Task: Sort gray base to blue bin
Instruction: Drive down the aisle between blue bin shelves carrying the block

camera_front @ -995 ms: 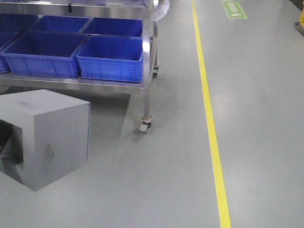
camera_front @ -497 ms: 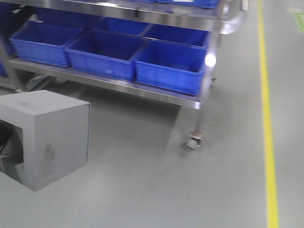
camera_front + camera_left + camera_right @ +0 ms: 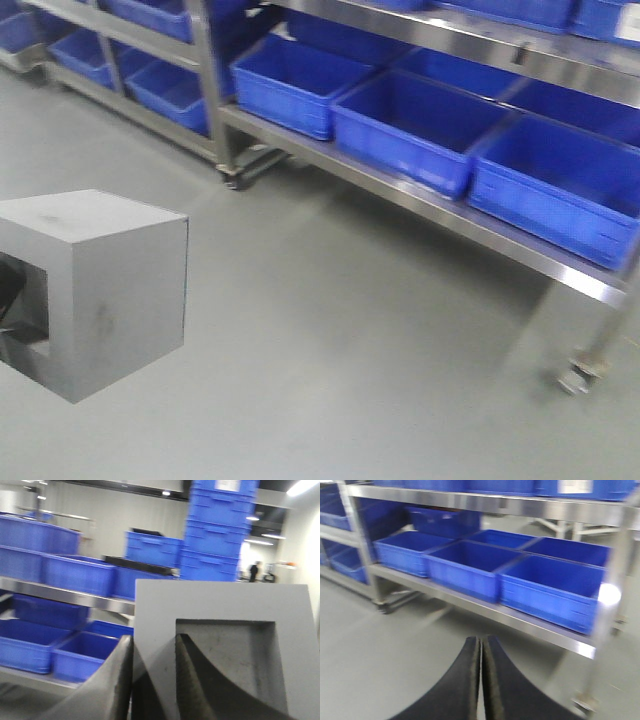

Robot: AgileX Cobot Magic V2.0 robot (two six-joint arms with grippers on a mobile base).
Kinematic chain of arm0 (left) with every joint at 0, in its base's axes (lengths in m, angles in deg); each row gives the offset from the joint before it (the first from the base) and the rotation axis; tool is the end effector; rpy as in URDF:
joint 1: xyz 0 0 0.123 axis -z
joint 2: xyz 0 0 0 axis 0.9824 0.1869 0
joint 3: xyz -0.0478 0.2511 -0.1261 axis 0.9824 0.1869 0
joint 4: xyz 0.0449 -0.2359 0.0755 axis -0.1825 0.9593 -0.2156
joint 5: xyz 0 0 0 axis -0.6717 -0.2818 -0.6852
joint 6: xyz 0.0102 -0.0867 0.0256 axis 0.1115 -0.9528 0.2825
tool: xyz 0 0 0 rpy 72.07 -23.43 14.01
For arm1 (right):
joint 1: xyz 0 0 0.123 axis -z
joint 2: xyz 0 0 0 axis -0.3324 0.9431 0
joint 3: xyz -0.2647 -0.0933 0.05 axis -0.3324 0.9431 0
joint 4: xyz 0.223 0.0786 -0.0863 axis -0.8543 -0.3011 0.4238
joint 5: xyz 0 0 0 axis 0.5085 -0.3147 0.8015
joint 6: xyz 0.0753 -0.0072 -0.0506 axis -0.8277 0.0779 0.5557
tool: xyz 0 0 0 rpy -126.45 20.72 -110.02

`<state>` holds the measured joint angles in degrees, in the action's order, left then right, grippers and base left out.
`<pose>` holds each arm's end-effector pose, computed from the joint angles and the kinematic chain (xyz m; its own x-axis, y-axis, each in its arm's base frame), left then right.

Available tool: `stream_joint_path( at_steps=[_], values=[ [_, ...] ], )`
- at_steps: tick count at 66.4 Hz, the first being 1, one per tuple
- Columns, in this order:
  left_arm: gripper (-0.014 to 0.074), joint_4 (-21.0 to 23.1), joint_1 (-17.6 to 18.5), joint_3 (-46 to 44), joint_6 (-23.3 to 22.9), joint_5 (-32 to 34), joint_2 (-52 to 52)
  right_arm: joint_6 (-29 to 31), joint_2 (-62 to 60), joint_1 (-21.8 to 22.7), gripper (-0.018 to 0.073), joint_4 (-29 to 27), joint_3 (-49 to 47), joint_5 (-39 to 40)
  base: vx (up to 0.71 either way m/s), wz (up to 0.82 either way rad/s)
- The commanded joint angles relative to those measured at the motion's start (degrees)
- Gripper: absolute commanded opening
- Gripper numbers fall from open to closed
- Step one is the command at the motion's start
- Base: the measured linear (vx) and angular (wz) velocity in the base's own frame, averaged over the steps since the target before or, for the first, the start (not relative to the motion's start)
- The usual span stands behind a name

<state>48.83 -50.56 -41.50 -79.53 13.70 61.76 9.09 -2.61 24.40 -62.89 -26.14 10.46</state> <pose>0.0963 -0.0502 0.2941 0.0524 -0.3169 -0.9470 0.4876 0.8357 -0.2526 0.0558 -0.0046 0.1838 -0.1549 0.0368 -0.9872 0.0881 0.9958 0.0233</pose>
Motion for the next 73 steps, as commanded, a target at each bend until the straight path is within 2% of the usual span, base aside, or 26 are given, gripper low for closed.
stream_joint_path(
  at_steps=[1,73],
  values=[
    [0.0002,0.41,0.25,-1.66,-0.72,5.65,-0.03,0.7,1.08,0.22,-0.0005,0.25,0.09,4.15,0.18,0.7],
    [0.0002,0.41,0.25,-1.66,-0.72,5.6,-0.03,0.7,1.08,0.22,-0.0005,0.25,0.09,4.15,0.17,0.63]
  ],
)
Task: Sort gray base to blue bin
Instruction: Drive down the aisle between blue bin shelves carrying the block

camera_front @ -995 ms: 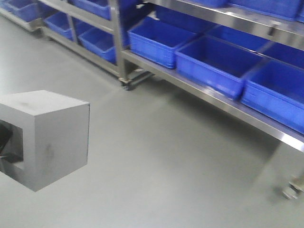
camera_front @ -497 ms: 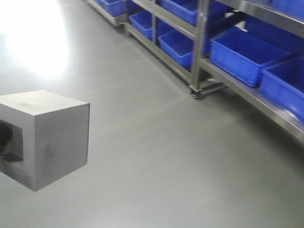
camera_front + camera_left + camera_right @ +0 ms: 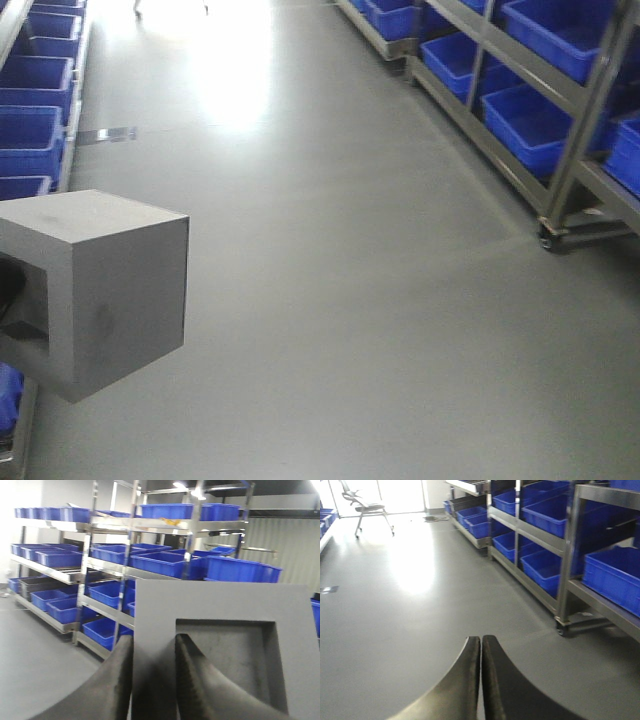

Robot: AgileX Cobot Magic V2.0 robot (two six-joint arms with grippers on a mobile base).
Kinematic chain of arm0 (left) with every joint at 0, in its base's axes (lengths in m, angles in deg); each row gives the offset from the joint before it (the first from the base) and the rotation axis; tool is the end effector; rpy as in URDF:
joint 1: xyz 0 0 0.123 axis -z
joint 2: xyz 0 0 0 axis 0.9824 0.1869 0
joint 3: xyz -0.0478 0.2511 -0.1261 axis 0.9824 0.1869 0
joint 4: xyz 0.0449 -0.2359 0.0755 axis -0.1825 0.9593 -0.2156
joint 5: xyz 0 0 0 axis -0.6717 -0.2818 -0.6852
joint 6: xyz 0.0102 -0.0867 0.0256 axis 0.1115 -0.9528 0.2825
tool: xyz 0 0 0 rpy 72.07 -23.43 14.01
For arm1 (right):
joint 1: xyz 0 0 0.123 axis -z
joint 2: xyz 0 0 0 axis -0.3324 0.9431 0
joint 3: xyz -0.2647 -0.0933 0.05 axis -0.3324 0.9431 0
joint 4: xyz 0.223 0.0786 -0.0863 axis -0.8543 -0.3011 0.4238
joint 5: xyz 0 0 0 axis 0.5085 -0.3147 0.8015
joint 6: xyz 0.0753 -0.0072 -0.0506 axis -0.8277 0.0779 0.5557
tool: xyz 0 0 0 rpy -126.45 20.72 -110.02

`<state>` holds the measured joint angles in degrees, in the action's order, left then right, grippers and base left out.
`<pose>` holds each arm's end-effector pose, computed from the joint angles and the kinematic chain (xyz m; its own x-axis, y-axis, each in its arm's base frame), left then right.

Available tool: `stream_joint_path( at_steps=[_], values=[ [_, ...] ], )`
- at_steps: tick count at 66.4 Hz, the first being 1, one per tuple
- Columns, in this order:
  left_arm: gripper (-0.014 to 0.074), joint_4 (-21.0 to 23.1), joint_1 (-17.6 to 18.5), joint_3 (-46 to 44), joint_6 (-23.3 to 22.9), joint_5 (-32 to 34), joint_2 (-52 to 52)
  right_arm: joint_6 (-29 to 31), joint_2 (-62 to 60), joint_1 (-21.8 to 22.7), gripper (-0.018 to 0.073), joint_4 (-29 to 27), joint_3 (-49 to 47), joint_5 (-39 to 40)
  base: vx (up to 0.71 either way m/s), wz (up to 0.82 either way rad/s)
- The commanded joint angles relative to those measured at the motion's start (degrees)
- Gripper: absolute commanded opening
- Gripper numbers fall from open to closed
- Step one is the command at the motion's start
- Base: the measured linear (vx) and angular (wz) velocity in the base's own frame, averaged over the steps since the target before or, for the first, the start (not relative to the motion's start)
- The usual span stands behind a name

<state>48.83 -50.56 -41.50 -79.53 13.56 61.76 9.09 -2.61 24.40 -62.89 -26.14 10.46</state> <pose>0.0963 -0.0502 0.2939 0.0503 -0.3158 -0.9475 0.4872 0.8359 -0.2527 0.0558 -0.0046 0.1838 -0.1549 0.0368 -0.9872 0.0881 0.9958 0.0233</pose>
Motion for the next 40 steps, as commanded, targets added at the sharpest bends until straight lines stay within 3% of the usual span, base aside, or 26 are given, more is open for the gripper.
stream_joint_path(
  at_steps=[1,40],
  values=[
    [0.0002,0.41,0.25,-1.66,-0.72,5.74,-0.03,0.7,1.08,0.22,-0.0005,0.25,0.09,4.15,0.15,0.43],
    [0.0002,0.41,0.25,-1.66,-0.72,5.74,-0.03,0.7,1.08,0.22,-0.0005,0.25,0.09,4.15,0.2,0.21]
  ],
)
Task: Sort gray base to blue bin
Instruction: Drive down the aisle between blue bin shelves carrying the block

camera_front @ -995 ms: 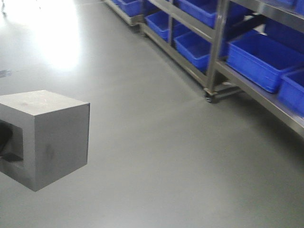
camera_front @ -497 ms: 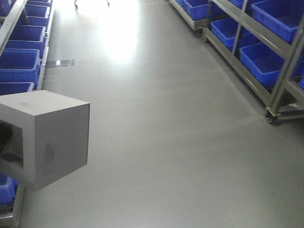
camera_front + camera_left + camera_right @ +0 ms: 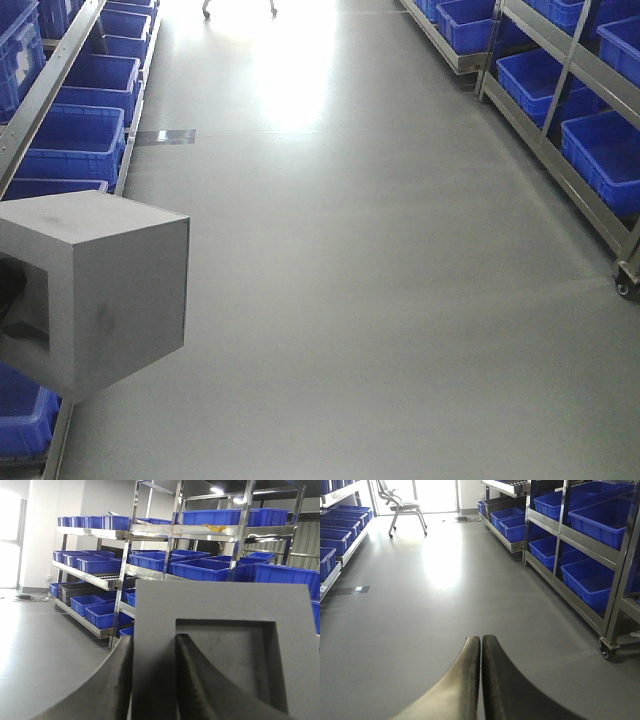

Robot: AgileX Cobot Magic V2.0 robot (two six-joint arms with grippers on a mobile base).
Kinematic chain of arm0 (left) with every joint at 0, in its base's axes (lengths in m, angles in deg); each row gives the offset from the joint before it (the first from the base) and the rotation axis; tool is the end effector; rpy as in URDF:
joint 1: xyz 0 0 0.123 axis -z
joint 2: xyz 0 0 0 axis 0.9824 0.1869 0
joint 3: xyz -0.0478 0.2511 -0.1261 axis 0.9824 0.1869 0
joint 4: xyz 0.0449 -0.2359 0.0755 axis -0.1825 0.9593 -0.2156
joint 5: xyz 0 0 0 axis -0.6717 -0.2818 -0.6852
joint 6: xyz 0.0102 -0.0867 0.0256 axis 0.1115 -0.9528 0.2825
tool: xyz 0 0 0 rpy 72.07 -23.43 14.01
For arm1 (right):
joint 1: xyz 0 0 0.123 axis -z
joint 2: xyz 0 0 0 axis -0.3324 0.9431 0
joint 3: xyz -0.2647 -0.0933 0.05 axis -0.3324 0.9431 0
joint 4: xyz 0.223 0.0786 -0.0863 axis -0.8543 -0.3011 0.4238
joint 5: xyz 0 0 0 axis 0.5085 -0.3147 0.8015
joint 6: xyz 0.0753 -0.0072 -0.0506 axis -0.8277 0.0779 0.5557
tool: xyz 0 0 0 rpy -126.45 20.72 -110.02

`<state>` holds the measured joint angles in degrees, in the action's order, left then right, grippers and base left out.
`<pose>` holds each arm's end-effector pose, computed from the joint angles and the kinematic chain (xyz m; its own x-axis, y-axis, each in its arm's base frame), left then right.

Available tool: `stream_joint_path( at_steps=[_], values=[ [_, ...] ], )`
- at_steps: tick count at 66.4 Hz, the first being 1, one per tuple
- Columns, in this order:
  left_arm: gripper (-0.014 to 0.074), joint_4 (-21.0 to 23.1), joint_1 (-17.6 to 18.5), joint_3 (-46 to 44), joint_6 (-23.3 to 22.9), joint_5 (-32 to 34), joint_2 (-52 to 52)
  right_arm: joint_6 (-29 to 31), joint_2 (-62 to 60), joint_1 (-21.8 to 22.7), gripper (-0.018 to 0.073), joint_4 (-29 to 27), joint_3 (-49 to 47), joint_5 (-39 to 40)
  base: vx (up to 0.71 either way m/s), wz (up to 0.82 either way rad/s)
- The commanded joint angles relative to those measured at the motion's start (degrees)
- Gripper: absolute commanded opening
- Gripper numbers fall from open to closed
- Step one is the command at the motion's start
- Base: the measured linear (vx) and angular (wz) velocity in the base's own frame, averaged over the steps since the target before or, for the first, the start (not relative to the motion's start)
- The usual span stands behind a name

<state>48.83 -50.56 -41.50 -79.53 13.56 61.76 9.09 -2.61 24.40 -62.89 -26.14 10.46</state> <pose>0.0963 -0.0502 0.2939 0.0503 -0.3158 -0.9475 0.4872 0.8359 -0.2527 0.0558 -0.0046 0.1838 -0.1549 0.0368 -0.9872 0.0881 0.9958 0.0233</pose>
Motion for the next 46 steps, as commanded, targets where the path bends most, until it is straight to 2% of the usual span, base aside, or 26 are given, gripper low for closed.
stream_joint_path(
  at_steps=[1,46],
  values=[
    [0.0002,0.41,0.25,-1.66,-0.72,5.74,-0.03,0.7,1.08,0.22,-0.0005,0.25,0.09,4.15,0.29,0.01],
    [0.0002,0.41,0.25,-1.66,-0.72,5.74,-0.03,0.7,1.08,0.22,-0.0005,0.25,0.09,4.15,0.38,-0.02]
  ],
)
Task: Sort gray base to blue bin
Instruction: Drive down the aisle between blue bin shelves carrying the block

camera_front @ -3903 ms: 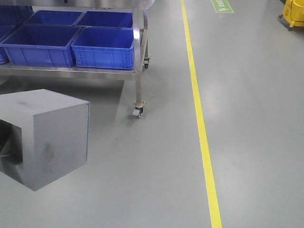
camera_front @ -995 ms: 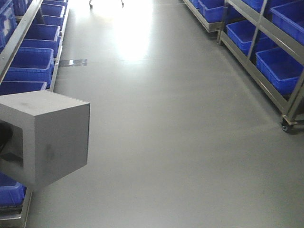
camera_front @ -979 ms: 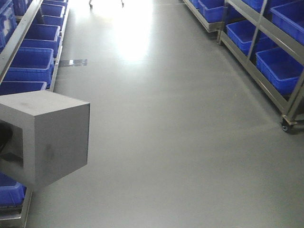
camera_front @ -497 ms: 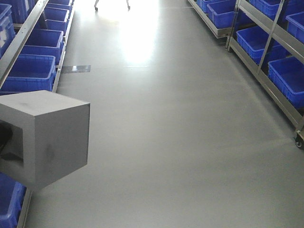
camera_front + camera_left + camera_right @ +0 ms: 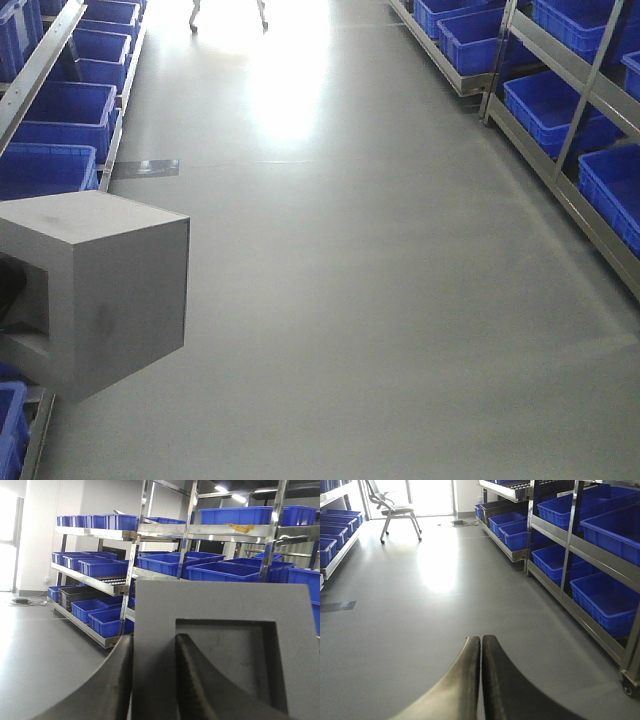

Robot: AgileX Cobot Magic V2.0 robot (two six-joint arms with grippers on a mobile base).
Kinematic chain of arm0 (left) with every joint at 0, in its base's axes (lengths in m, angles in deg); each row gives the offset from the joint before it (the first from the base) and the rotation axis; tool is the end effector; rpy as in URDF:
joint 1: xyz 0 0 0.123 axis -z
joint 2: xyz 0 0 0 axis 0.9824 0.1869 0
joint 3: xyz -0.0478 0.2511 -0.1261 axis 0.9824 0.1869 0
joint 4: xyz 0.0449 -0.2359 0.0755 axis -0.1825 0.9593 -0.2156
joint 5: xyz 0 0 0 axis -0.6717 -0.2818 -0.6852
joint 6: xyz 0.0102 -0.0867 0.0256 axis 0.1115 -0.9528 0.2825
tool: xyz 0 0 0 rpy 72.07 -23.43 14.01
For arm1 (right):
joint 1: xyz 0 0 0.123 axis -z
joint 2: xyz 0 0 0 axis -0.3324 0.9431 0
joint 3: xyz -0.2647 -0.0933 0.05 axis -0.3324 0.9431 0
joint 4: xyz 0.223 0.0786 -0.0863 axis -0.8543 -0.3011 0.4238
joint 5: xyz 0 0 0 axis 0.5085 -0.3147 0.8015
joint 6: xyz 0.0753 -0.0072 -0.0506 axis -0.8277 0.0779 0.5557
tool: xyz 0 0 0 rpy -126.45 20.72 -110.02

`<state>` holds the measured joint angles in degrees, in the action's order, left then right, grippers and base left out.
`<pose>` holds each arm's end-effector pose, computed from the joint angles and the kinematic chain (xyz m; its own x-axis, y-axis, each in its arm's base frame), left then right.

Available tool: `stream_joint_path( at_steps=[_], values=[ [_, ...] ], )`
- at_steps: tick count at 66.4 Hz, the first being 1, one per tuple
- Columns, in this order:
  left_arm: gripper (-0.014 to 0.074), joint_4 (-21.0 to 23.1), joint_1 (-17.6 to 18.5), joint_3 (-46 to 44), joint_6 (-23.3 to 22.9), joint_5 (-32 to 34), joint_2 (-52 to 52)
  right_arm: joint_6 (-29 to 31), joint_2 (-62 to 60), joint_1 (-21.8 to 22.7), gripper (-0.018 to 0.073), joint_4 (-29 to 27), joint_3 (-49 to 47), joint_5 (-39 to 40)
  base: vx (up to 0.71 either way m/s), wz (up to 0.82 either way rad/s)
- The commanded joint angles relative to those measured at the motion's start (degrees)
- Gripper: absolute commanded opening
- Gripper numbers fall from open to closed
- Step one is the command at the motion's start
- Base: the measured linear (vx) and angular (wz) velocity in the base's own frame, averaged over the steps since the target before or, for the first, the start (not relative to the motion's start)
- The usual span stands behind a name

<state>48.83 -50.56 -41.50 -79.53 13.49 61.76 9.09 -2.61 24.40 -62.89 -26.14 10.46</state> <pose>0.0963 -0.0502 0.2938 0.0493 -0.3153 -0.9477 0.4870 0.8360 -0.2528 0.0558 -0.0046 0.1838 -0.1549 0.0368 -0.9872 0.0881 0.9958 0.0233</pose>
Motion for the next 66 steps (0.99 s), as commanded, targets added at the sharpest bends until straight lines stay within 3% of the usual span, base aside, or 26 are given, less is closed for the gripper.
stream_joint_path(
  at_steps=[1,66],
  values=[
    [0.0002,0.41,0.25,-1.66,-0.72,5.8,-0.03,0.7,1.08,0.22,-0.0005,0.25,0.09,4.15,0.41,0.01],
    [0.0002,0.41,0.25,-1.66,-0.72,5.8,-0.03,0.7,1.08,0.22,-0.0005,0.25,0.09,4.15,0.41,0.05]
  ],
)
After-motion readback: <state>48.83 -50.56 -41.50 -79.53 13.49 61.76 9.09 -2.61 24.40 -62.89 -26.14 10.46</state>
